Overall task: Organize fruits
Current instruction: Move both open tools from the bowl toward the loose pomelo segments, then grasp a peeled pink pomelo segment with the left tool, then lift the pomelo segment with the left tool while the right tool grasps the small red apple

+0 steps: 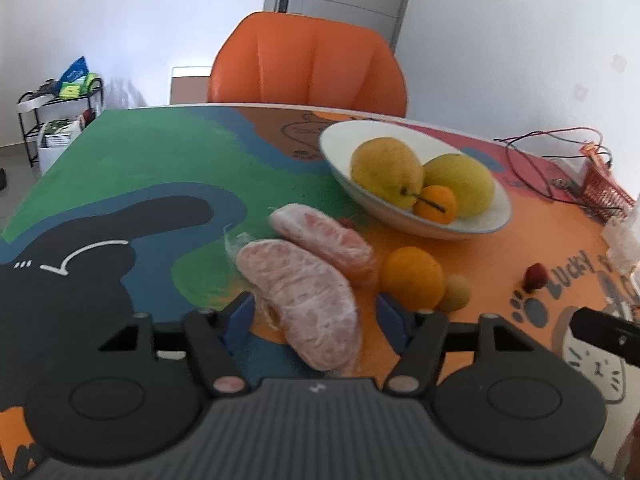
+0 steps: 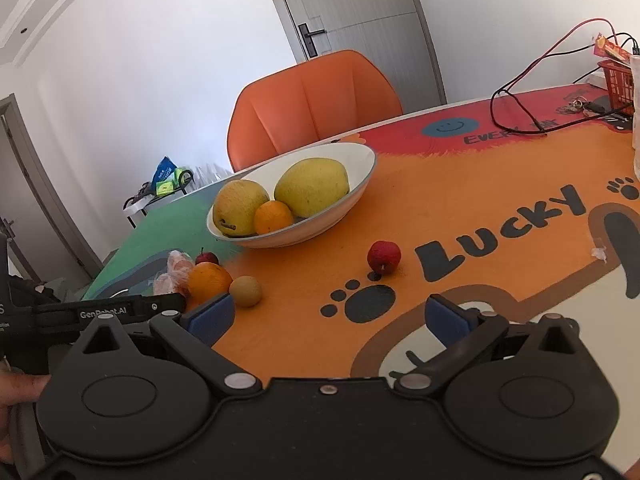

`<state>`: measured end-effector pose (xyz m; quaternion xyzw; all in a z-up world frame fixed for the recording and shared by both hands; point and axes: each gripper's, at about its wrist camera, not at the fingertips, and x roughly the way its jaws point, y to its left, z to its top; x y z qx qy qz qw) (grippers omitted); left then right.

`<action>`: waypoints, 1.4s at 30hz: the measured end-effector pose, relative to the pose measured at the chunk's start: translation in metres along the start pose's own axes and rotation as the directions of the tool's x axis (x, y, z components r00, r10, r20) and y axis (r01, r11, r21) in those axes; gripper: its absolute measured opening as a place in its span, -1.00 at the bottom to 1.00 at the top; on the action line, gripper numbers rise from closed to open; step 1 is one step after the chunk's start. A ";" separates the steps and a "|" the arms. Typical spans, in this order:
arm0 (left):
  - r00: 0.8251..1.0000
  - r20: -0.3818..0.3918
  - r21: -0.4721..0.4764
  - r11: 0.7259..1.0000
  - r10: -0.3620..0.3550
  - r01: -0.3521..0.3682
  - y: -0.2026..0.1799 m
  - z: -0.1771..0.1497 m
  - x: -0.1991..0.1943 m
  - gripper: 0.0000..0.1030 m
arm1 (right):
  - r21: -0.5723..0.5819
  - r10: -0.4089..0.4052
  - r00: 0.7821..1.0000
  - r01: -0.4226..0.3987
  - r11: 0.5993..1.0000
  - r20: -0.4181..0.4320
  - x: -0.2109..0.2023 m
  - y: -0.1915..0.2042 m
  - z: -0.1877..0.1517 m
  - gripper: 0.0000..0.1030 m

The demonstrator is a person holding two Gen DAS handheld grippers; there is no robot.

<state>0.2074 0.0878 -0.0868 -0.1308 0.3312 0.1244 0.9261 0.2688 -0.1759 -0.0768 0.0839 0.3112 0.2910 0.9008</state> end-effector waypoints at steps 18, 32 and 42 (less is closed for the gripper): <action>0.994 0.056 0.043 0.995 0.093 -0.095 0.005 -0.003 0.002 -0.22 | -0.023 -0.017 1.000 0.017 1.000 -0.014 0.021 0.007 0.002 0.90; 0.995 0.090 -0.013 0.999 0.040 -0.039 0.018 -0.006 -0.015 -0.25 | -0.010 -0.046 0.999 0.046 0.999 -0.028 0.028 0.002 -0.002 0.16; 0.987 0.159 -0.007 1.000 -0.006 0.007 0.010 0.004 -0.041 -0.25 | 0.007 -0.046 0.999 0.046 0.999 -0.029 0.028 -0.002 0.000 -0.27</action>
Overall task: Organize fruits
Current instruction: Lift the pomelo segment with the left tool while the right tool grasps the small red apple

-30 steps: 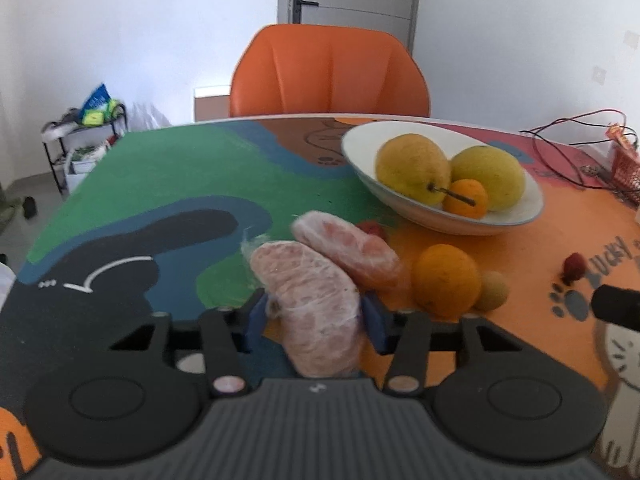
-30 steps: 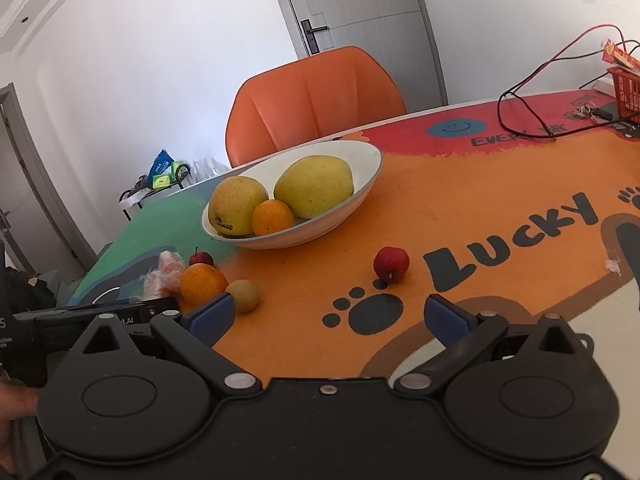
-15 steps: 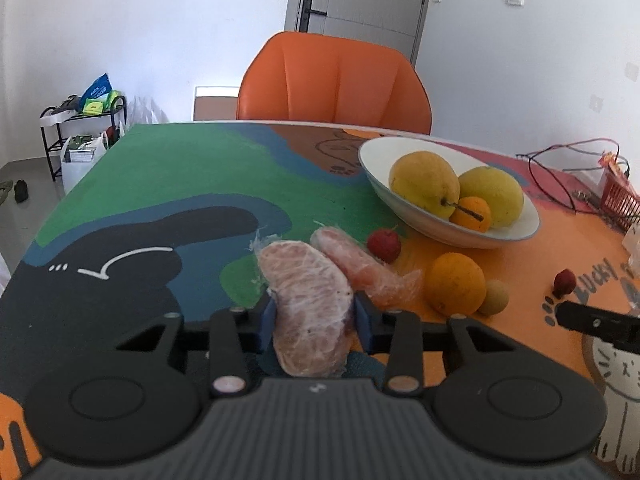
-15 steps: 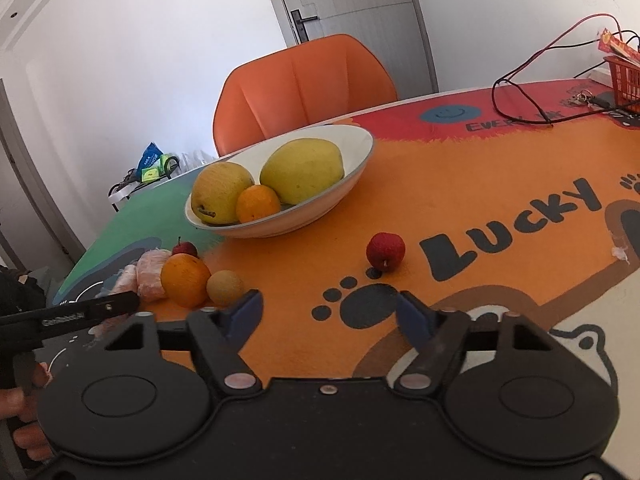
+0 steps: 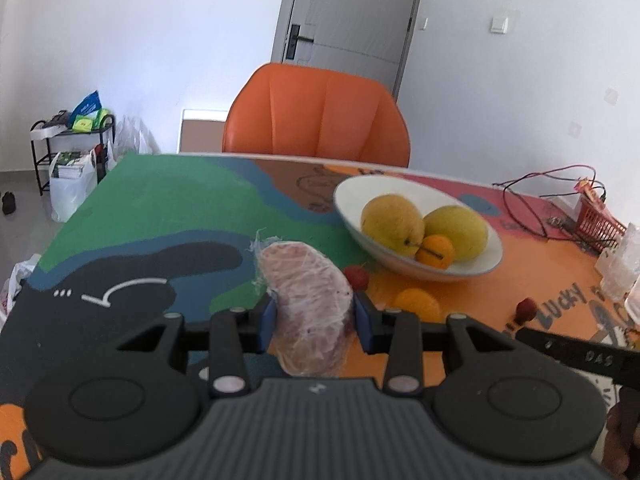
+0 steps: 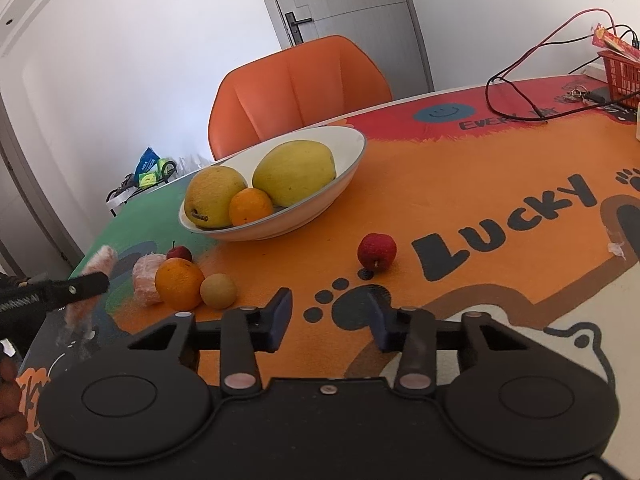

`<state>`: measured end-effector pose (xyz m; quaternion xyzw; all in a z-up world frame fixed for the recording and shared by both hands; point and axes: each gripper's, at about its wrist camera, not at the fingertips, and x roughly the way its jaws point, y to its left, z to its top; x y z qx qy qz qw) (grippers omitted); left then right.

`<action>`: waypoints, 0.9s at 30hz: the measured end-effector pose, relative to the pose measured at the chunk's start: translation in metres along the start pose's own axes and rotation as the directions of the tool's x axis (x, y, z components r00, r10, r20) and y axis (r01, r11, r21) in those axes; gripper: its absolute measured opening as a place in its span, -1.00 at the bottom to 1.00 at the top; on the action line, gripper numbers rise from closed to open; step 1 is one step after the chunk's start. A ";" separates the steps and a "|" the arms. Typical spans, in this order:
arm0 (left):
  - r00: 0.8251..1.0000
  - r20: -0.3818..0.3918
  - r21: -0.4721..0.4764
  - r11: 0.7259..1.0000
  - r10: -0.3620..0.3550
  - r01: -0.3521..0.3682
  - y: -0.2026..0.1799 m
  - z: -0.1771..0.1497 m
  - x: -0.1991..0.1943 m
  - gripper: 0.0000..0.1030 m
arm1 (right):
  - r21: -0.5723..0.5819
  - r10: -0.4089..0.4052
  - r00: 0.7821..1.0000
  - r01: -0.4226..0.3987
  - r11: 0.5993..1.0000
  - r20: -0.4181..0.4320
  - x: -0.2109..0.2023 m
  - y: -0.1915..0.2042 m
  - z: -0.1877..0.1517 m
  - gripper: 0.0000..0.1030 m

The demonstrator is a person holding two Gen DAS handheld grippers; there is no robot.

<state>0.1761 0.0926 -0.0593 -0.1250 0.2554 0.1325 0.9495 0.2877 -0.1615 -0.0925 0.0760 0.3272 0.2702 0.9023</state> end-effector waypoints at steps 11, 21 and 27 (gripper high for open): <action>0.999 0.032 -0.005 0.999 -0.034 0.034 -0.003 0.008 -0.005 -0.25 | 0.011 -0.054 0.998 0.053 0.999 0.016 0.001 -0.010 0.008 -0.34; 0.998 0.045 -0.005 0.999 -0.040 0.040 -0.001 0.013 -0.005 -0.25 | 0.009 -0.077 0.997 0.077 0.997 0.007 0.021 -0.015 0.022 -0.22; 0.997 0.061 0.008 0.998 -0.056 0.056 -0.004 0.023 -0.003 -0.25 | 0.011 -0.074 0.997 0.074 0.997 0.000 0.027 -0.015 0.024 -0.56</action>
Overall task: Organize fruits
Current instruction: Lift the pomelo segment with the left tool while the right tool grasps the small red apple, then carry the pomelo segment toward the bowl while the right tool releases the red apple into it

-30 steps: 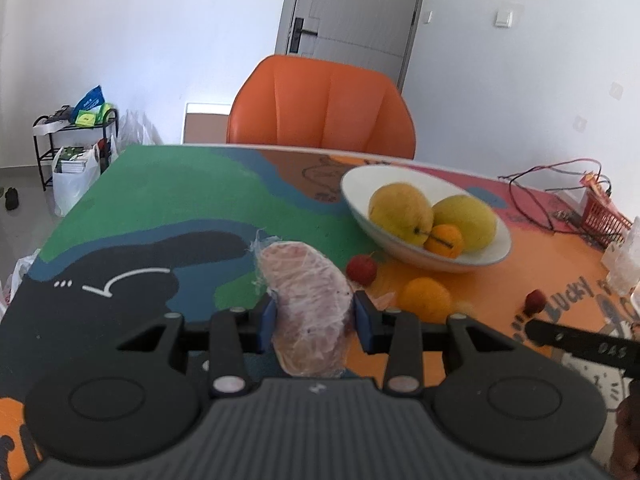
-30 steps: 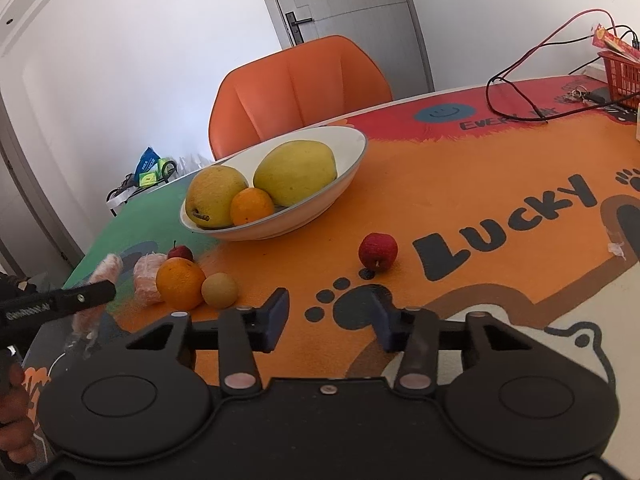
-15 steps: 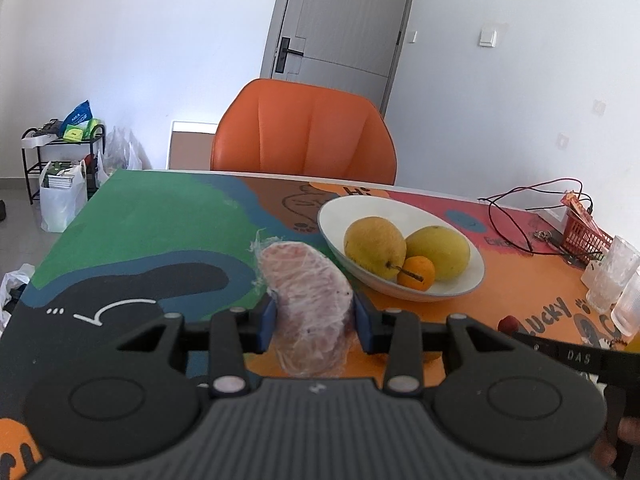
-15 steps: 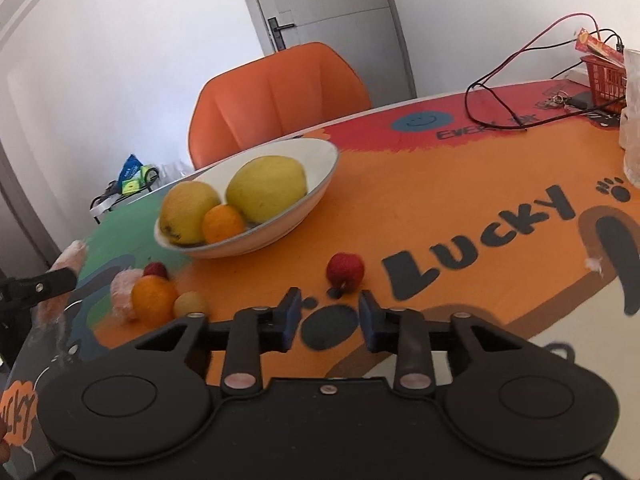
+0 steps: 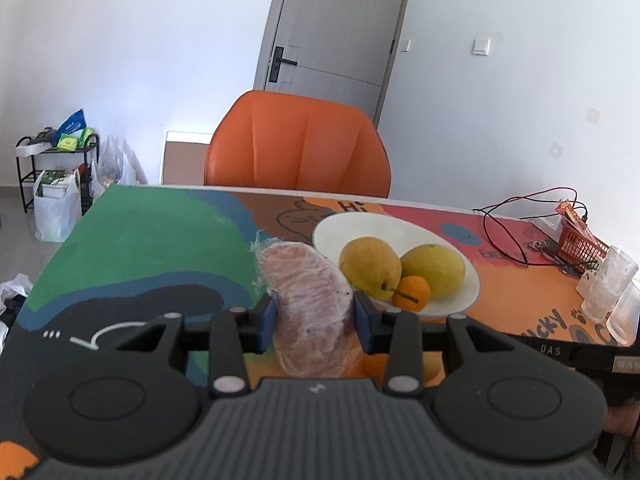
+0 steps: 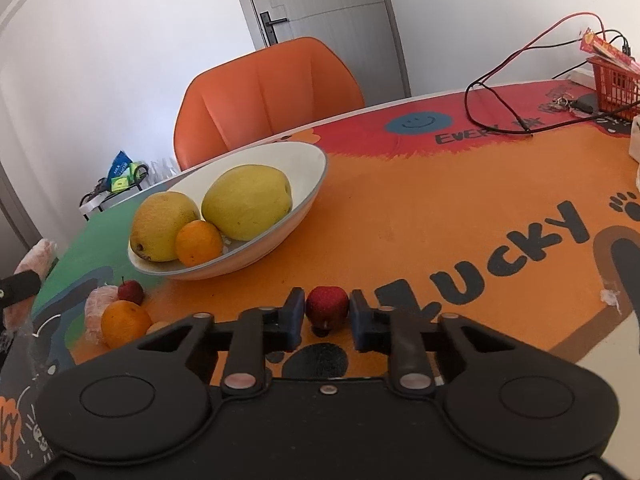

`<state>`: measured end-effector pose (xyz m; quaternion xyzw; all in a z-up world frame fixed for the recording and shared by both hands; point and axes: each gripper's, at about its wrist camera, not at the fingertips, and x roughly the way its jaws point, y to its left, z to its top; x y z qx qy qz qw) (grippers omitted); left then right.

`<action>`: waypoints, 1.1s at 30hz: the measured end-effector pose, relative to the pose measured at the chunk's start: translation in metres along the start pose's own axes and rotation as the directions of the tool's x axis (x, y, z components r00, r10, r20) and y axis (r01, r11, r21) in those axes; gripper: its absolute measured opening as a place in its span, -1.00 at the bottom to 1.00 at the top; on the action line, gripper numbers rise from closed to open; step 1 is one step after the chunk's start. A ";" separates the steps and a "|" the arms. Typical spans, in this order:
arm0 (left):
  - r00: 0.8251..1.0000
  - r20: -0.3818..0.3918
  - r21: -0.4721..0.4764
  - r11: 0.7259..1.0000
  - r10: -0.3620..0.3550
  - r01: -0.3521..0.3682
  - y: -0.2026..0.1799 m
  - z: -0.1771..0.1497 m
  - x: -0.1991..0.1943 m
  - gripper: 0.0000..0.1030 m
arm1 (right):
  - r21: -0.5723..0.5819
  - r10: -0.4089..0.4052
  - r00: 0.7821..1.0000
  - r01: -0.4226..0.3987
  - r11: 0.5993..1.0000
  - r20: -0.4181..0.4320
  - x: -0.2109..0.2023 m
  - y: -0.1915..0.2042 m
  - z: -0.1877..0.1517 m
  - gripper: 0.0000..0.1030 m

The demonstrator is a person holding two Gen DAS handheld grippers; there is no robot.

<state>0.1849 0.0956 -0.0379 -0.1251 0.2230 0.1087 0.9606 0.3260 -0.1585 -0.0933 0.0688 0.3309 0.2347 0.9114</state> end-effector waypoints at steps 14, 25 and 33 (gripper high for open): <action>0.999 0.023 0.003 1.000 -0.030 0.030 -0.008 0.017 0.003 -0.25 | -0.061 0.077 0.993 -0.072 0.996 0.086 -0.016 0.032 0.034 -0.56; 0.999 0.045 0.023 1.000 -0.011 0.010 0.001 0.029 0.004 -0.25 | -0.081 0.118 0.990 -0.112 0.990 0.076 0.003 0.050 0.044 -0.56; 0.999 0.032 0.026 1.000 -0.011 0.010 0.006 0.035 0.017 -0.25 | -0.069 0.118 0.990 -0.113 0.991 0.081 0.009 0.052 0.046 -0.15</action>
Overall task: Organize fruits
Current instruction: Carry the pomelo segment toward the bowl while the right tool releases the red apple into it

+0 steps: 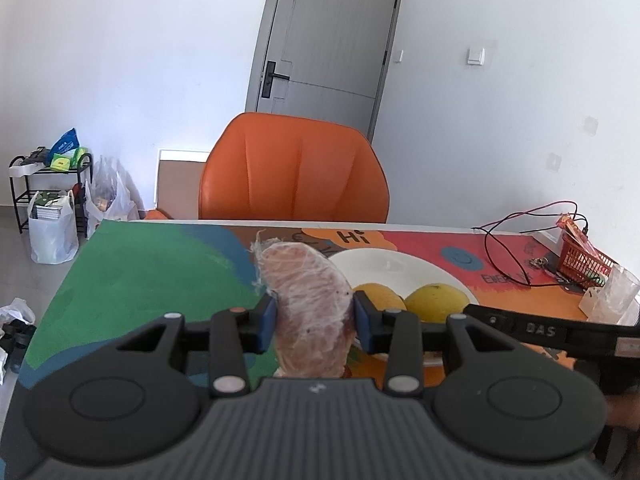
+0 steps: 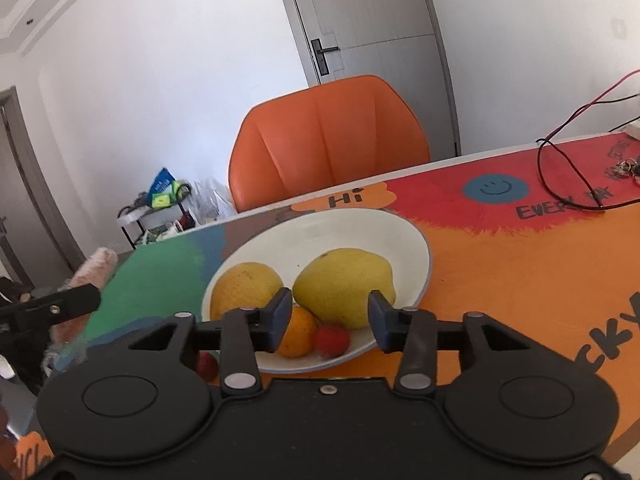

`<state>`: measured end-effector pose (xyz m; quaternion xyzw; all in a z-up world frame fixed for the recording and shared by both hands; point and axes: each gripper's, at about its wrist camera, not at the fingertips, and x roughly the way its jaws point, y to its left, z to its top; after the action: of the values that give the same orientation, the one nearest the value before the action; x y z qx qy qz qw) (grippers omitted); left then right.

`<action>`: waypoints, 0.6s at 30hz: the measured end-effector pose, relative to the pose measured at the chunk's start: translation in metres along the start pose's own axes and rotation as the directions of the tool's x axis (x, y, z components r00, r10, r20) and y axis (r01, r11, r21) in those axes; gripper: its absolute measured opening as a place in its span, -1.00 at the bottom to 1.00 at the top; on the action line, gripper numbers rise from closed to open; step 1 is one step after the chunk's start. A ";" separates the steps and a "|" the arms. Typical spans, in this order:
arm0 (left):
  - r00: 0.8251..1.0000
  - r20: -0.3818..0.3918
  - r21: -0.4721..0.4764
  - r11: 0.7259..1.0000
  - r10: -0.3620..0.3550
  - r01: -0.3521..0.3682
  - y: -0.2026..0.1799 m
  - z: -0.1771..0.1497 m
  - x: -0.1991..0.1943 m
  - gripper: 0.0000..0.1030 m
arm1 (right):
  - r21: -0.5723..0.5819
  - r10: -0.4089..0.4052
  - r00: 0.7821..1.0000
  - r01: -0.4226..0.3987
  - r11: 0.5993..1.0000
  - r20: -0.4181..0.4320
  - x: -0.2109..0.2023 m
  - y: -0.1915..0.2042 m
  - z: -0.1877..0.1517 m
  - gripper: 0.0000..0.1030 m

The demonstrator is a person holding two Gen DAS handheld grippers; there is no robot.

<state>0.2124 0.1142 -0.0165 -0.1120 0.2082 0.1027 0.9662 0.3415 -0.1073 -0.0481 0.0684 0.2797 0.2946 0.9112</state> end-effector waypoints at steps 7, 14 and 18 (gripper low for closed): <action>1.000 0.013 0.016 1.000 -0.010 0.009 0.001 0.018 0.019 -0.25 | 0.061 0.005 1.000 -0.006 0.998 0.007 -0.010 -0.013 -0.003 0.04; 0.999 0.004 0.030 0.999 -0.041 0.040 -0.006 0.032 0.047 -0.25 | 0.067 -0.002 1.000 0.000 0.998 0.022 -0.023 -0.021 -0.002 0.15; 0.998 -0.017 0.046 0.997 -0.055 0.055 -0.013 0.034 0.066 -0.25 | 0.074 -0.011 1.000 0.009 0.997 0.026 -0.029 -0.025 -0.004 0.22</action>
<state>0.2875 0.1206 -0.0119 -0.0961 0.2149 0.0704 0.9693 0.3323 -0.1446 -0.0446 0.1046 0.2787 0.2787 0.9131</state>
